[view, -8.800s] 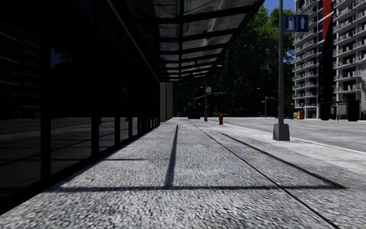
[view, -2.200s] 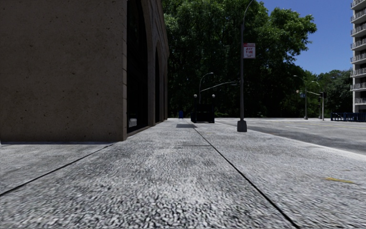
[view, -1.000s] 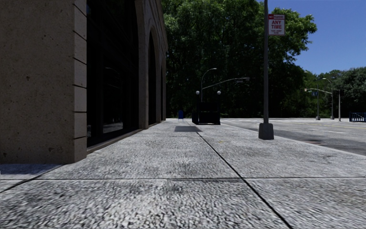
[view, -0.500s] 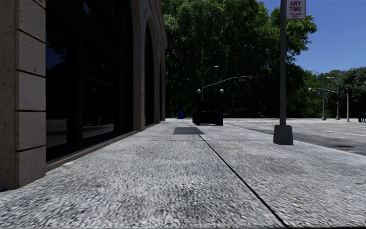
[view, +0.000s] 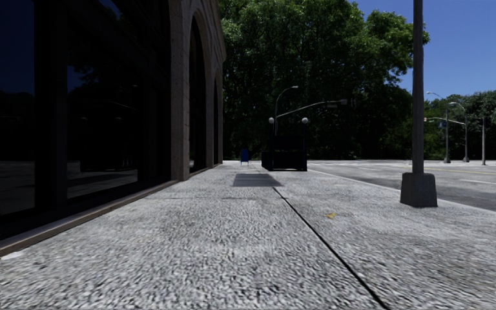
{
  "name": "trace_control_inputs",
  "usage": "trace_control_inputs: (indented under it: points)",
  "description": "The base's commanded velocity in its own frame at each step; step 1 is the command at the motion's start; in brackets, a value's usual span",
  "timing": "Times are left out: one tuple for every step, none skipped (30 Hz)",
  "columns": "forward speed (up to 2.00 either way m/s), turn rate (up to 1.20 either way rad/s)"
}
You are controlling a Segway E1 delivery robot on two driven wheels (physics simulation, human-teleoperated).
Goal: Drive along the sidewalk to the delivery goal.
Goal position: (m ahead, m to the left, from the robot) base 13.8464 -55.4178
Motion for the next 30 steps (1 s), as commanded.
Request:
trace_control_inputs:
  points:
    - [2.0, 0.0]
    - [2.0, 0.0]
    - [2.0, 0.0]
    - [2.0, 0.0]
    - [2.0, 0.0]
    - [2.0, 0.0]
    - [2.0, 0.0]
    - [2.0, 0.0]
    - [2.0, 0.0]
    - [2.0, 0.0]
    - [2.0, 0.0]
    - [2.0, 0.0]
    - [2.0, 0.0]
    - [2.0, 0.0]
    - [2.0, 0.0]
    - [2.0, 0.0]
    - [2.0, 0.0]
    - [2.0, 0.0]
    - [2.0, 0.0]
    - [2.0, 0.0]
    - [2.0, 0.0]
    - [2.0, 0.0]
    - [2.0, 0.0]
    - [2.0, 0.0]
    - [2.0, 0.0]
    - [2.0, 0.01]
    - [2.0, 0.08]
    - [2.0, 0.16]
    - [2.0, 0.16]
    - [2.0, 0.25]
